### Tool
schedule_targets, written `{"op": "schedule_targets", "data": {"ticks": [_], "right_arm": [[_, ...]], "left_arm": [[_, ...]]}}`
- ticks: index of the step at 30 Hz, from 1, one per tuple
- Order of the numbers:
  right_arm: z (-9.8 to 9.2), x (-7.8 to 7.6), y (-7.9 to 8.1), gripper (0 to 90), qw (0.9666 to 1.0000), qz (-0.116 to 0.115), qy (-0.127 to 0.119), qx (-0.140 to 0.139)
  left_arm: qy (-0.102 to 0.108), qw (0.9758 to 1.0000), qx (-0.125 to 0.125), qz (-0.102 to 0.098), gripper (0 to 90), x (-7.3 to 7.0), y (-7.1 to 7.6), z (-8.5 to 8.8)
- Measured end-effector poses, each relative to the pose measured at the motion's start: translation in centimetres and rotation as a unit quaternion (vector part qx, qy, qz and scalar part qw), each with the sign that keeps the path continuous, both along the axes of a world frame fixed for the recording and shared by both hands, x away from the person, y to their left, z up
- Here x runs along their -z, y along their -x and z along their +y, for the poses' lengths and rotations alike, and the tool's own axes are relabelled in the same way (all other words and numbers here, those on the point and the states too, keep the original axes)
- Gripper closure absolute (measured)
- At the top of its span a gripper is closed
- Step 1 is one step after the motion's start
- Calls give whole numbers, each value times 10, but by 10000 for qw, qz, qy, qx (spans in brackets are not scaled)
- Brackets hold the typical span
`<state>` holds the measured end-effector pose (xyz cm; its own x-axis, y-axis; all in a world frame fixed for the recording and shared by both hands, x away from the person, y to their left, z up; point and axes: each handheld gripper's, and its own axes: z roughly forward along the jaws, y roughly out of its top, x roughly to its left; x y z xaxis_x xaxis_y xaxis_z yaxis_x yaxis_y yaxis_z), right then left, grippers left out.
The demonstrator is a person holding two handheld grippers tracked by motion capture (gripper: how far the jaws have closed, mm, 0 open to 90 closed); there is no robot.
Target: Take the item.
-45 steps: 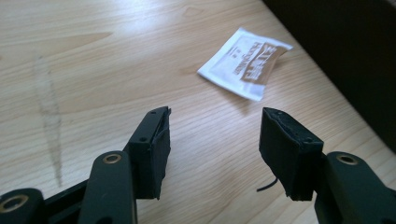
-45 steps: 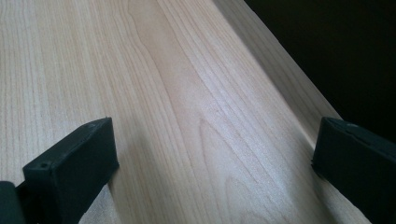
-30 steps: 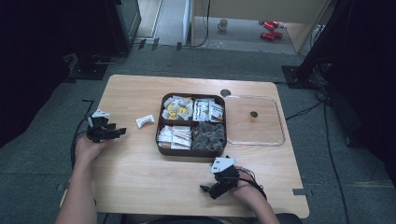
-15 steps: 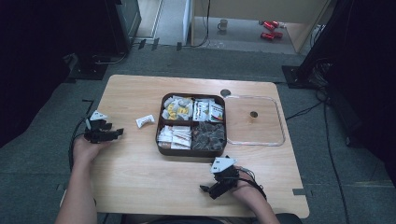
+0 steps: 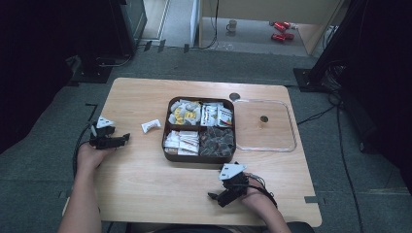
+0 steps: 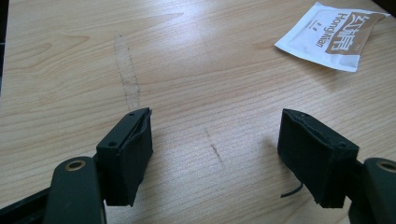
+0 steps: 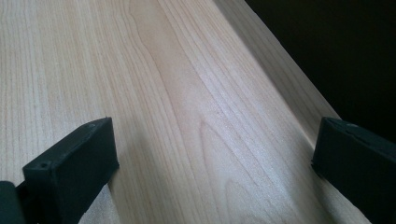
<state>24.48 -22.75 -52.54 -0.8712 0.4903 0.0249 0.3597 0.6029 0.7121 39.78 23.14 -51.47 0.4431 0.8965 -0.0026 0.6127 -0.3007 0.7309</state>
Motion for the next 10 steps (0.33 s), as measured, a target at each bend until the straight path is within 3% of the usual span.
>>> {"op": "schedule_targets", "data": {"ticks": [10], "right_arm": [[0,0,0,0,10000,-3,0,-2]], "left_arm": [[9,9999,-143,-36,204,2,-1,-4]]}}
